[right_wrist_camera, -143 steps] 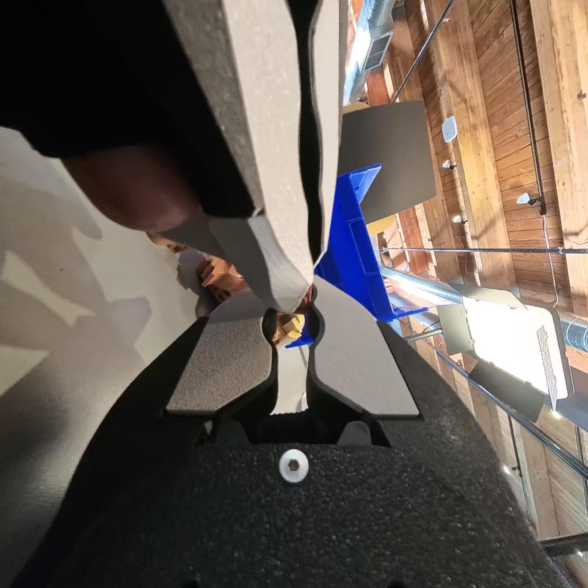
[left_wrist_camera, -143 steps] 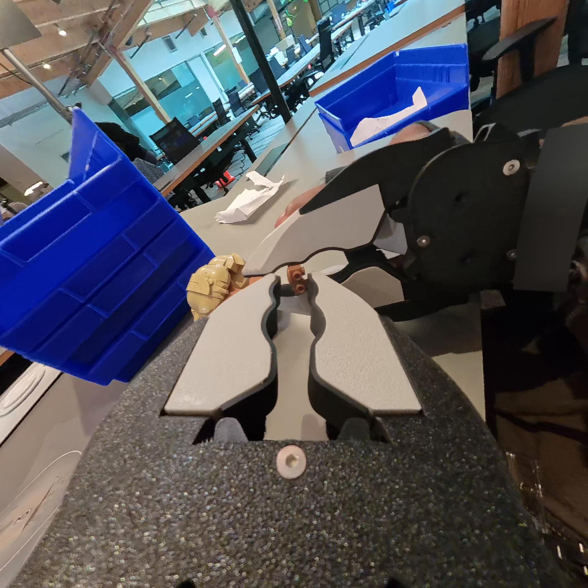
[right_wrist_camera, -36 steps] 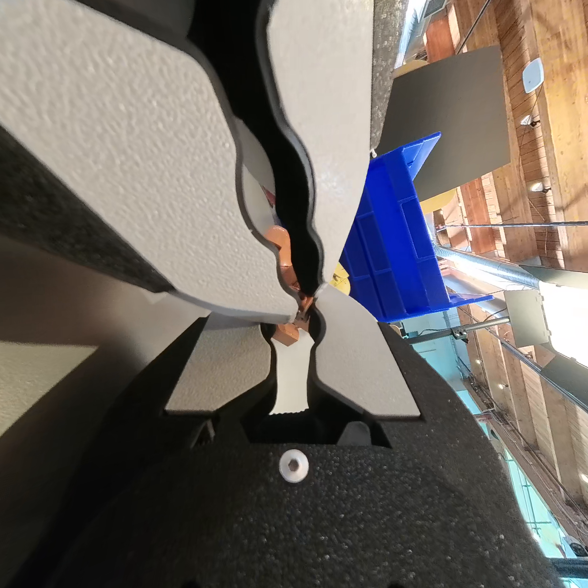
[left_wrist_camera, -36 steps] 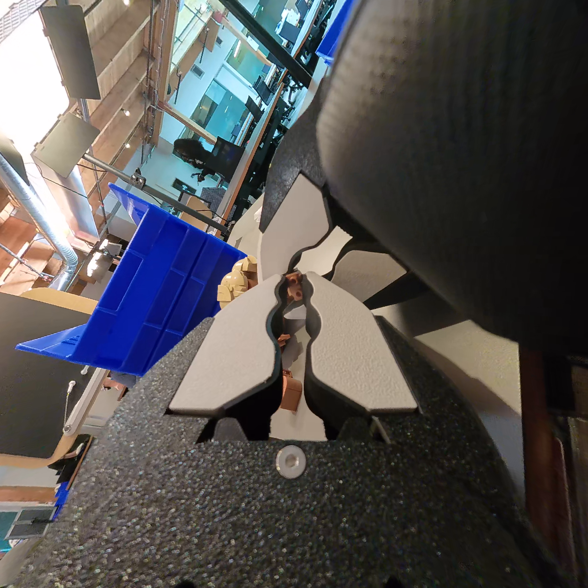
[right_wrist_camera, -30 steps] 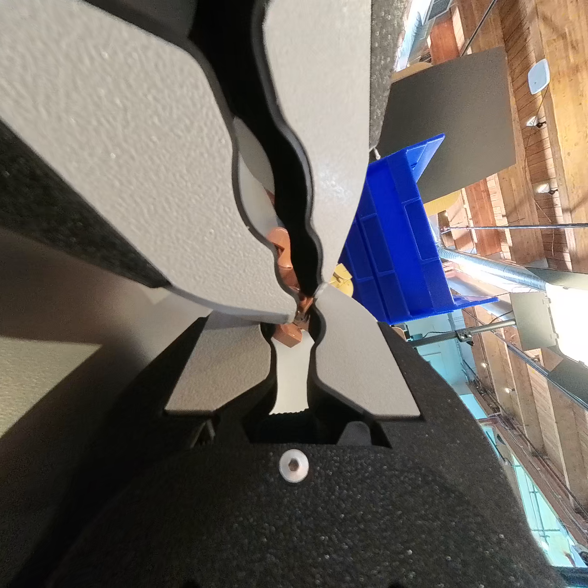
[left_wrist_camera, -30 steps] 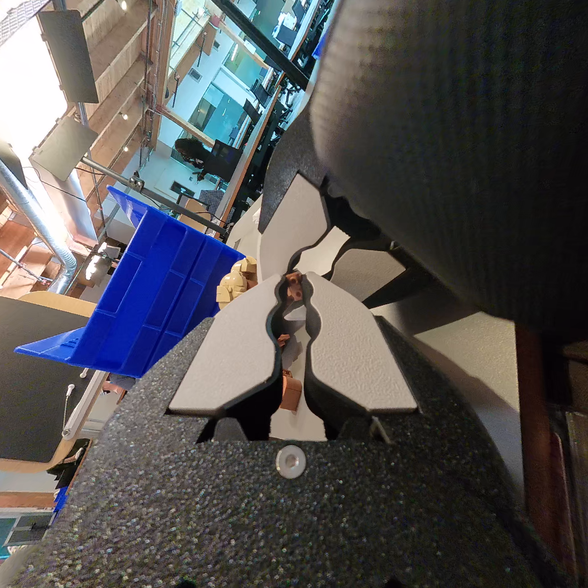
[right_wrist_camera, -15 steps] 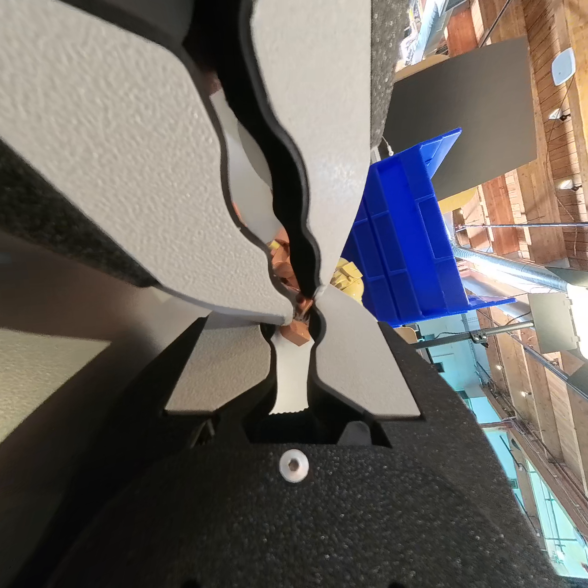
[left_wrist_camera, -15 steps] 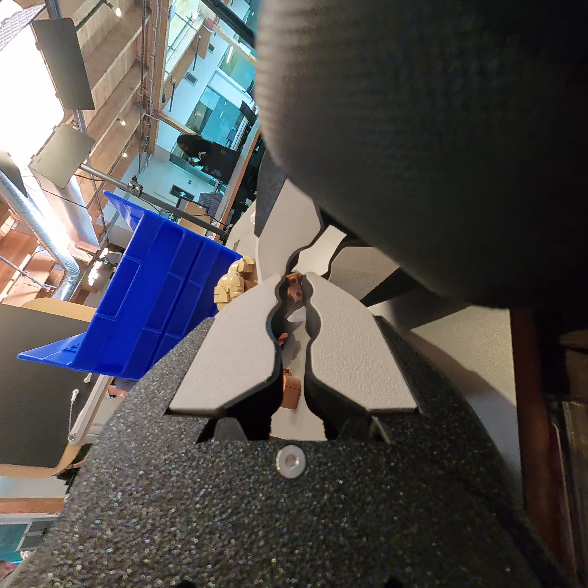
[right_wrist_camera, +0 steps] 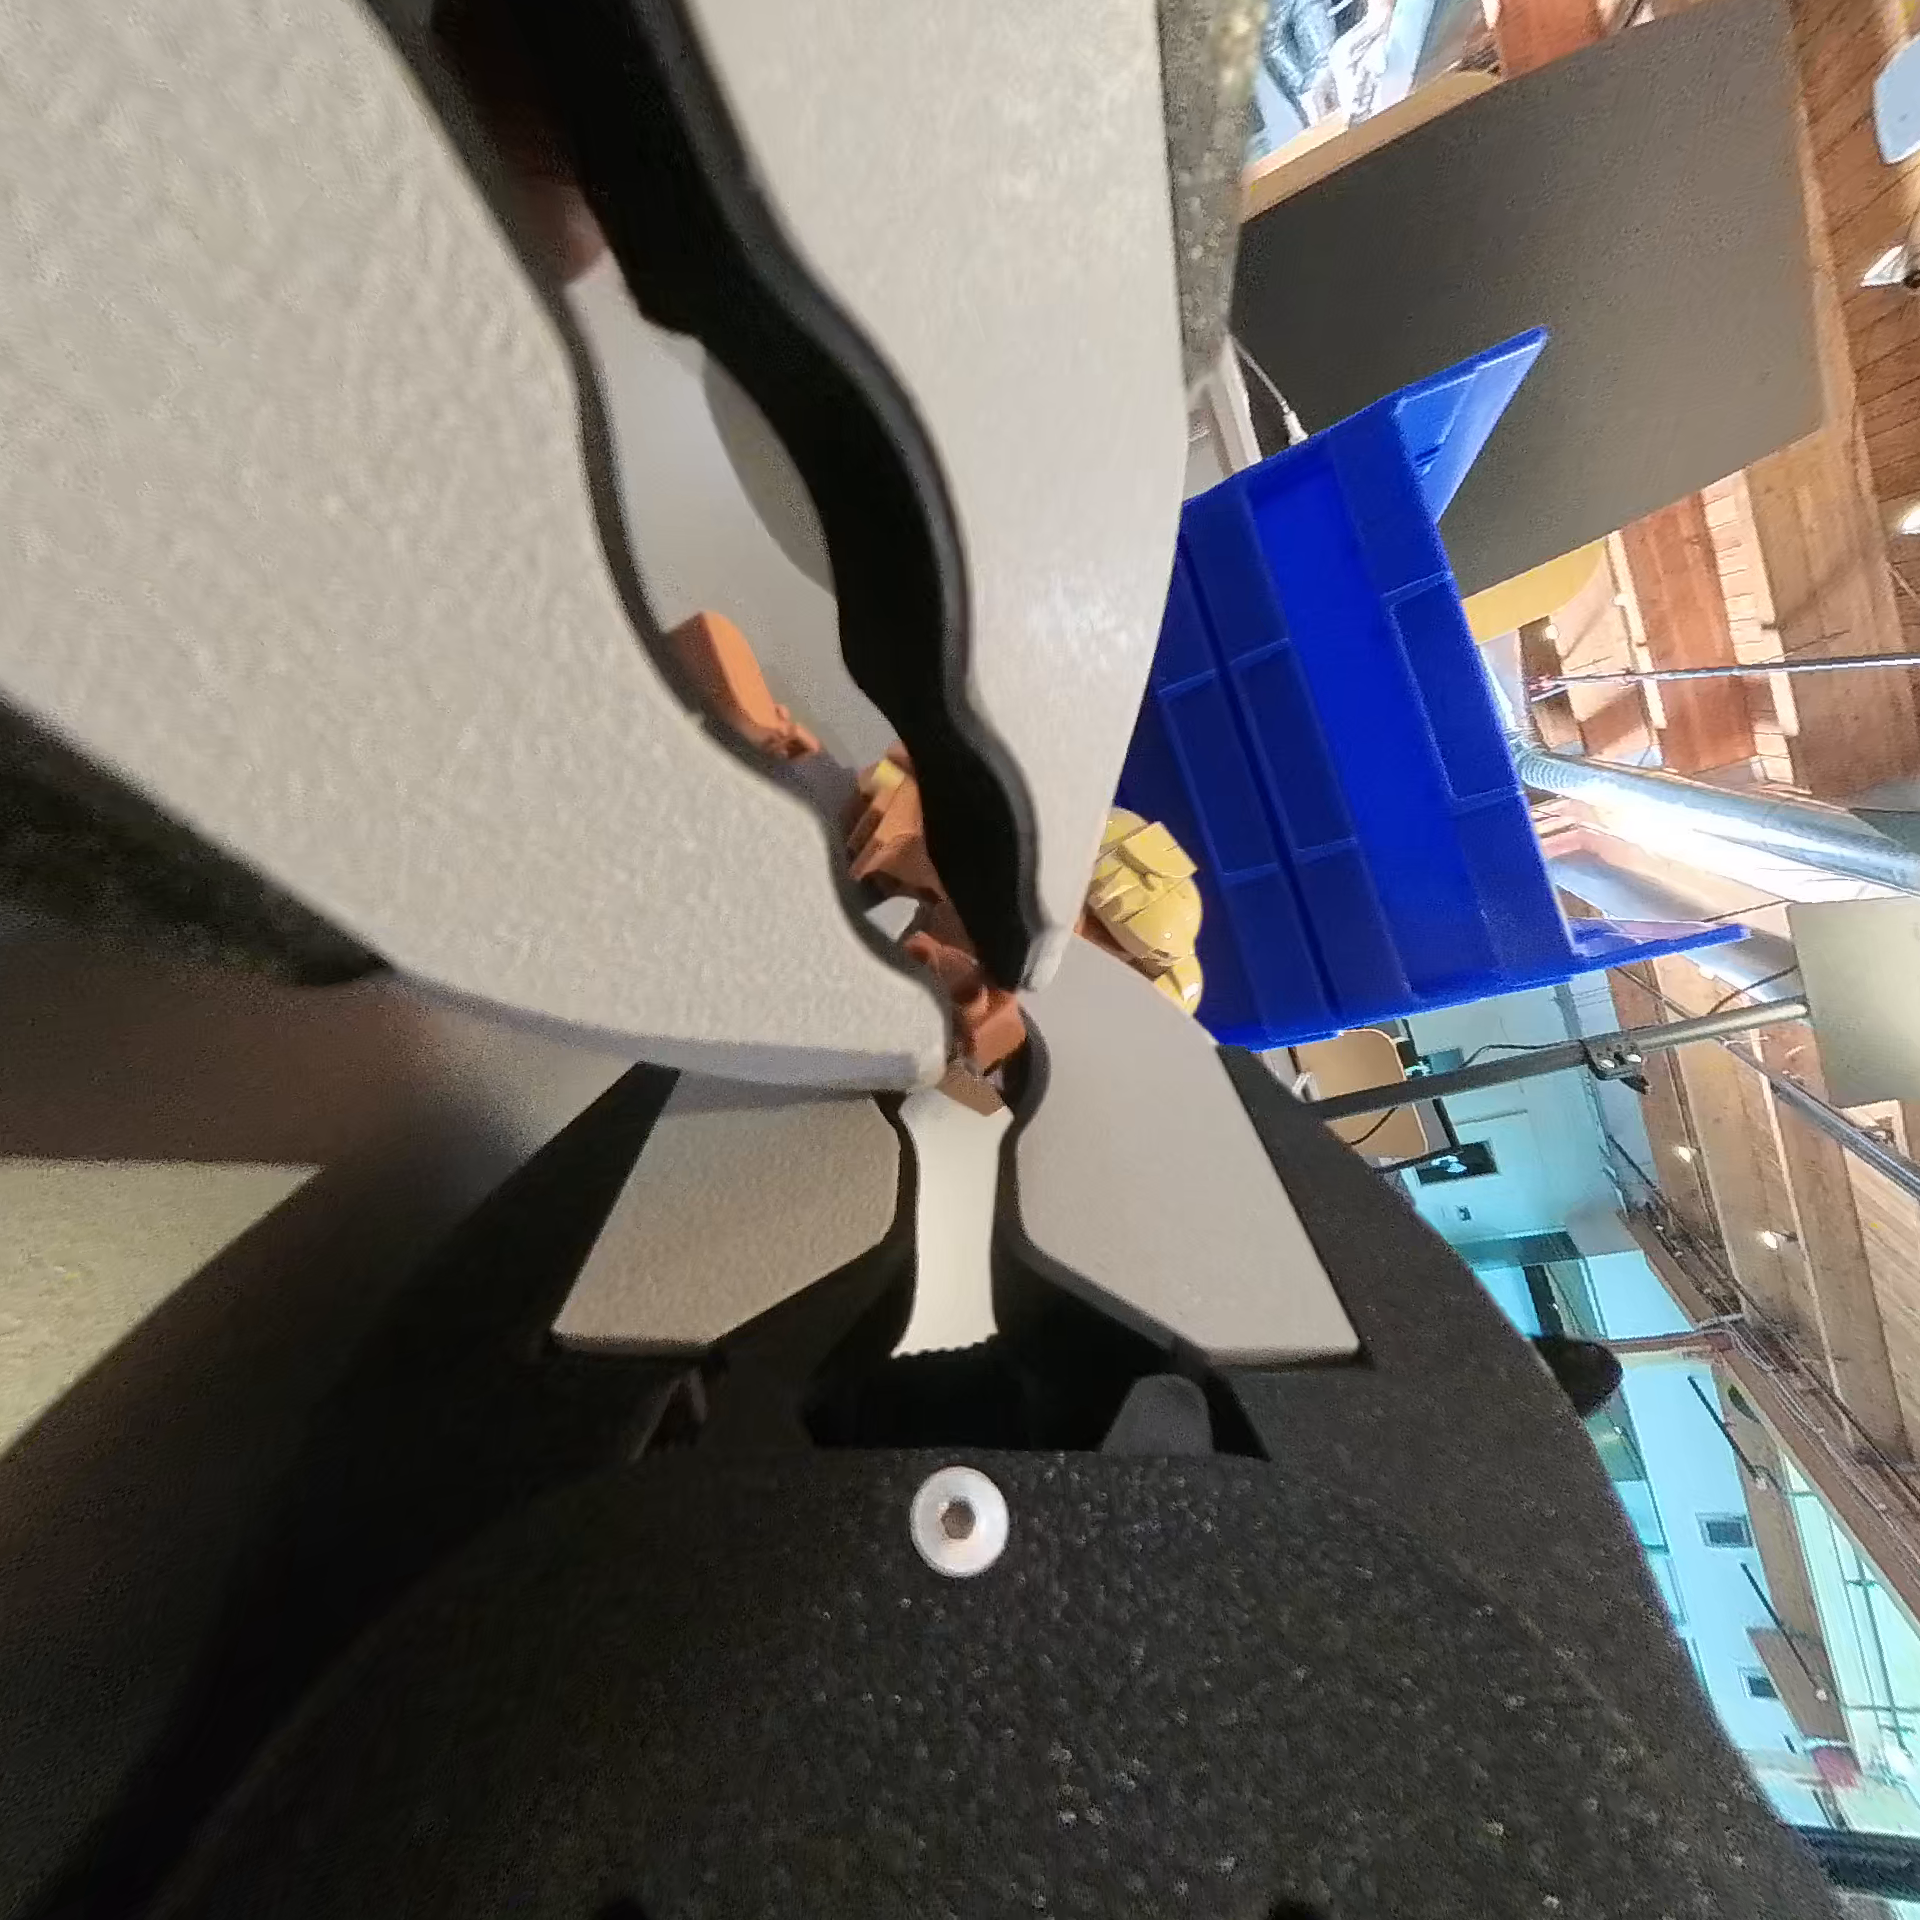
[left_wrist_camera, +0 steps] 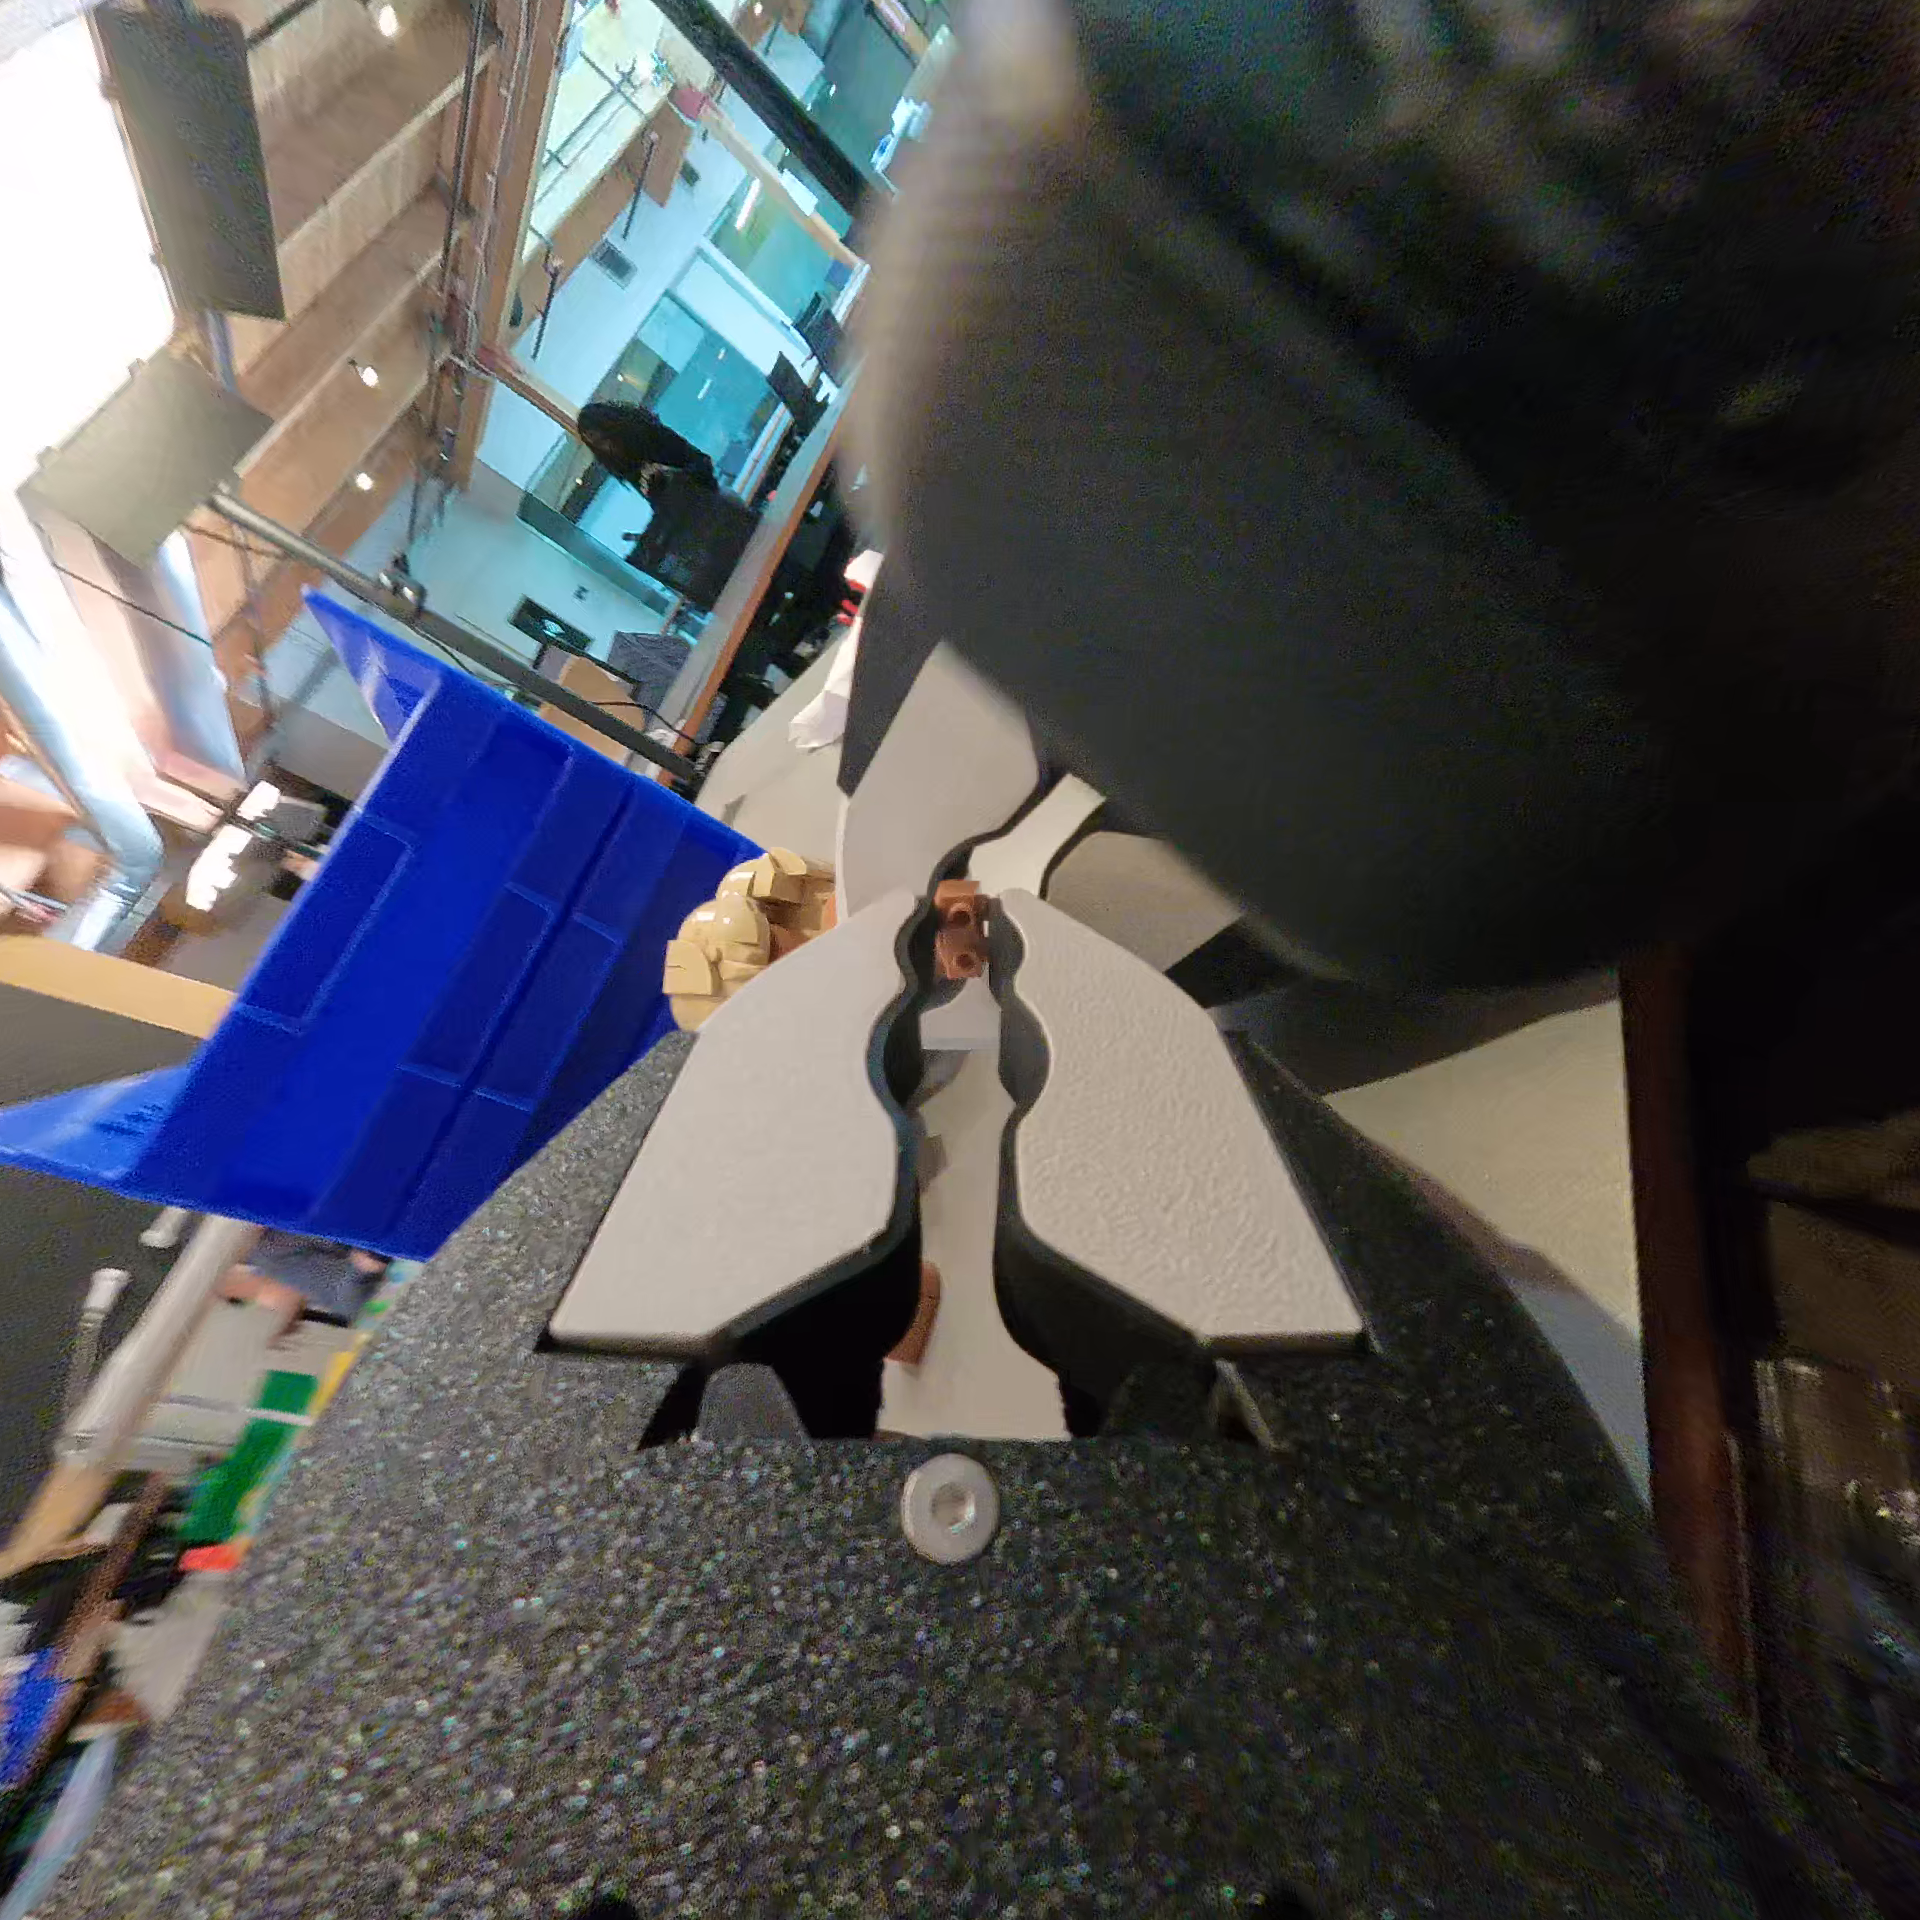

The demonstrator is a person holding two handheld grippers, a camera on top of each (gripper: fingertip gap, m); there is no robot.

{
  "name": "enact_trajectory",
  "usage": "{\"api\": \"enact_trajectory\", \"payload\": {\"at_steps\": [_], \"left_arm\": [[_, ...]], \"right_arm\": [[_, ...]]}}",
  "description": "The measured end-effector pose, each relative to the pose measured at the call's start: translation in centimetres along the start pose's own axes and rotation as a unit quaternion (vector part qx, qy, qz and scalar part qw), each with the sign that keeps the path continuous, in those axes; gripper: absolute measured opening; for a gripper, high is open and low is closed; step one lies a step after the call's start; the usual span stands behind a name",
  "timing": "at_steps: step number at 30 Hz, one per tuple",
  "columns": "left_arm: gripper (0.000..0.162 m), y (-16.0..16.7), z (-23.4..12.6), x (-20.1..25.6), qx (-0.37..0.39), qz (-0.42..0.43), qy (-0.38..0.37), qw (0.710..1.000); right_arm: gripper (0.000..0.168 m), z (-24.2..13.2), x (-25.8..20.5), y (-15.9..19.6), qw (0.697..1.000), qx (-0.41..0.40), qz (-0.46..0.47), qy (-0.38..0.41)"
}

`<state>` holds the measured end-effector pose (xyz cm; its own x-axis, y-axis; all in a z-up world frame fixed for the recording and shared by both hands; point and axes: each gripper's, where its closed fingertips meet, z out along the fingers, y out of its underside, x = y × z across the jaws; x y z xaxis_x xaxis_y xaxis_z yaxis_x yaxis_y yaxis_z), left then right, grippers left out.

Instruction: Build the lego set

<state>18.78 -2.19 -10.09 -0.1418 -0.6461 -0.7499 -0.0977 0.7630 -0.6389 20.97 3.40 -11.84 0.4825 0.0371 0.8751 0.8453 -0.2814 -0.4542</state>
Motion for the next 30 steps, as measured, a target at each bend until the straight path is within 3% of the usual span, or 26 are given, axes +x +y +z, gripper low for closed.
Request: {"api": "enact_trajectory", "payload": {"at_steps": [6, 11, 30], "left_arm": [[0.009, 0.0, -0.2, -0.8, 0.024, -0.148, 0.044, 0.988], [0.009, 0.8, -0.2, -1.6, 0.018, -0.209, 0.043, 0.977], [0.009, 0.6, -0.2, -0.2, 0.016, -0.188, 0.076, 0.979]], "right_arm": [[0.018, -0.2, 0.6, -0.4, 1.000, 0.013, -0.001, 0.025], [0.018, -0.5, 0.7, -0.9, 0.999, 0.028, -0.007, 0.034], [0.015, -0.6, -0.5, -0.9, 1.000, 0.023, -0.011, -0.004]]}}
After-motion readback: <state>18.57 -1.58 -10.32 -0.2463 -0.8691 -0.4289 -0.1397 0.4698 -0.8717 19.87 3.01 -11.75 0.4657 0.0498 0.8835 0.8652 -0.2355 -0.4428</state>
